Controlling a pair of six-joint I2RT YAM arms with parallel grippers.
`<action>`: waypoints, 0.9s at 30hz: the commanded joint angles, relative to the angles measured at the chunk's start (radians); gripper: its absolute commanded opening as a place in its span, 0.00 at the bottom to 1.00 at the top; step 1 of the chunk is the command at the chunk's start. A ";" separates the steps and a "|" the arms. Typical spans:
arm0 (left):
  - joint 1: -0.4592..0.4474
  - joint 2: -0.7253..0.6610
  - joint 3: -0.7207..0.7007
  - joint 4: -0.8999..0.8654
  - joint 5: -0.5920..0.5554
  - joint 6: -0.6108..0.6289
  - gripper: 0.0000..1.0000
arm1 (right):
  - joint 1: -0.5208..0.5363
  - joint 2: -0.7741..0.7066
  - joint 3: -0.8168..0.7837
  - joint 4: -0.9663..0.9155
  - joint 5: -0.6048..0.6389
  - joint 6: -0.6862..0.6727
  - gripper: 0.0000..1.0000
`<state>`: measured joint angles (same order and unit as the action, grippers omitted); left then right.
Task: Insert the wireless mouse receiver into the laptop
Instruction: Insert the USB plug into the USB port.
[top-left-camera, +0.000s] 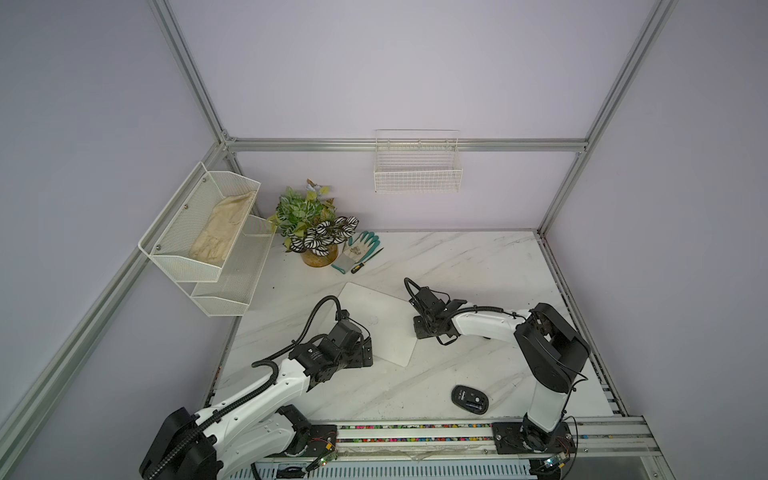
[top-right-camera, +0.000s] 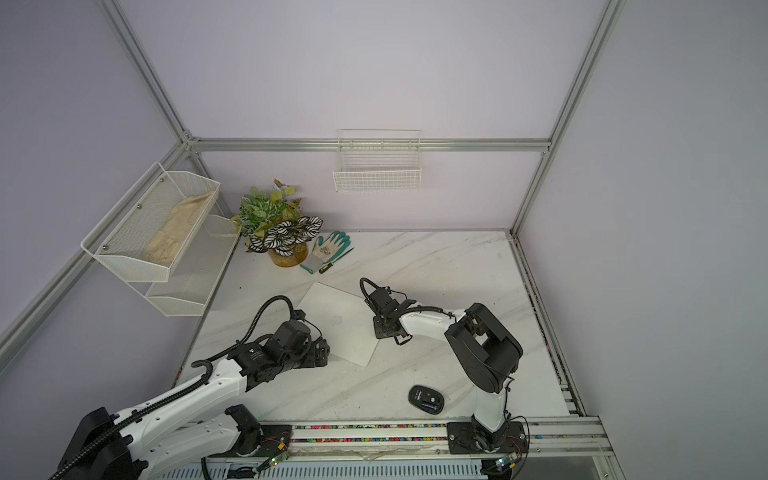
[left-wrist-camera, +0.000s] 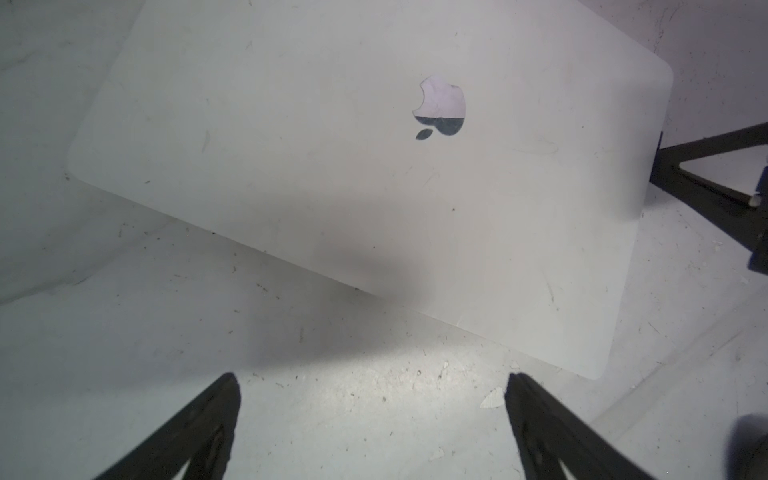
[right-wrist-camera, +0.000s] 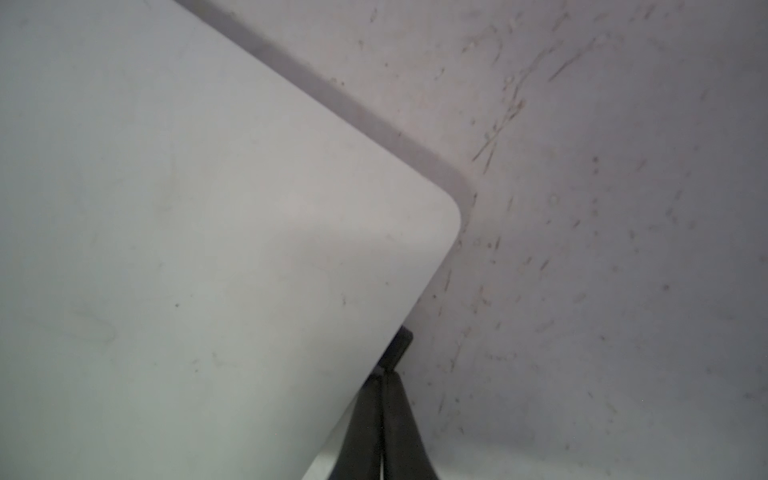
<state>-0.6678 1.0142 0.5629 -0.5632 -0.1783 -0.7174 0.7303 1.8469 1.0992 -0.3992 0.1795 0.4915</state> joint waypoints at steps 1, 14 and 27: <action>0.007 0.013 0.035 0.011 0.003 -0.008 1.00 | -0.028 0.079 0.008 -0.017 -0.019 -0.033 0.08; 0.007 0.001 0.069 -0.006 -0.008 0.016 1.00 | -0.077 -0.133 0.006 -0.106 0.007 -0.068 0.14; 0.007 -0.032 0.065 -0.007 -0.010 0.026 1.00 | -0.129 0.052 0.152 -0.205 -0.011 0.084 0.13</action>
<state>-0.6678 1.0142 0.5709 -0.5694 -0.1719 -0.7101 0.5964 1.8755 1.2243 -0.5892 0.1665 0.5282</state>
